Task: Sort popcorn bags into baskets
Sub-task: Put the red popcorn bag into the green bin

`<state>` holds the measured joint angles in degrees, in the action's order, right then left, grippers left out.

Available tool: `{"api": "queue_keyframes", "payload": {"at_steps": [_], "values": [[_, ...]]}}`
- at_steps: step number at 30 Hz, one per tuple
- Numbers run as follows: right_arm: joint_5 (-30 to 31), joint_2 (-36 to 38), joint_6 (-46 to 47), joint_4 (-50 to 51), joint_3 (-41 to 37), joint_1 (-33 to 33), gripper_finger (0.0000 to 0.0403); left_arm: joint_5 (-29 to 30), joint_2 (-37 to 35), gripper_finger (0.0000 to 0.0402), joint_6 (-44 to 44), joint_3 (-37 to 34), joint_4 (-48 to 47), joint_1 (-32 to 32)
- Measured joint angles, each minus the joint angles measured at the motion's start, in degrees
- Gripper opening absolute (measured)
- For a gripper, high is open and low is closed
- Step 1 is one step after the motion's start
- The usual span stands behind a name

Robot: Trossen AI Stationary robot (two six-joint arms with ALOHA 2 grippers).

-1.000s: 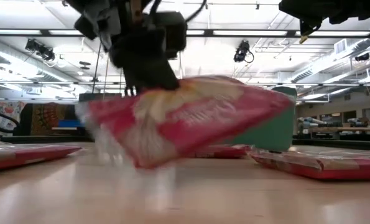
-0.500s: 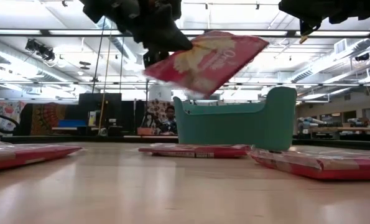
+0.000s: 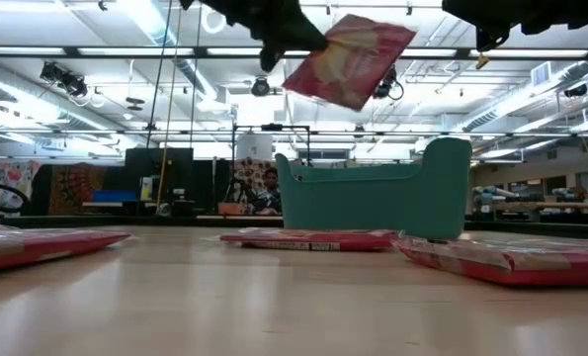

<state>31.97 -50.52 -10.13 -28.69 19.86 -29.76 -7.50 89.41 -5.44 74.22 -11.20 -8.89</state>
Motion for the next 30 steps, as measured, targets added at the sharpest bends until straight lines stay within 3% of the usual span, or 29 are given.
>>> {"api": "queue_keyframes", "payload": {"at_steps": [12, 22, 25, 30], "values": [[0.04, 0.0, -0.37, 0.45, 0.0, -0.02, 0.0041, 0.04, 11.57, 0.0003, 31.75, 12.67, -7.8, -5.87], [0.0, 0.0, 0.09, 1.13, 0.0, 0.0, 0.0041, 2.41, 14.24, 0.0006, 67.33, 13.59, -10.32, -4.88], [-0.02, 0.0, 0.85, 1.45, 0.0, 0.0, 0.0041, 5.24, 14.22, 0.0007, 71.75, 13.61, -11.28, -3.79], [-0.02, 0.0, 0.92, 1.41, 0.0, 0.0, 0.0041, 16.86, 15.2, 0.0004, 70.32, 13.61, -15.5, -1.61]]}}
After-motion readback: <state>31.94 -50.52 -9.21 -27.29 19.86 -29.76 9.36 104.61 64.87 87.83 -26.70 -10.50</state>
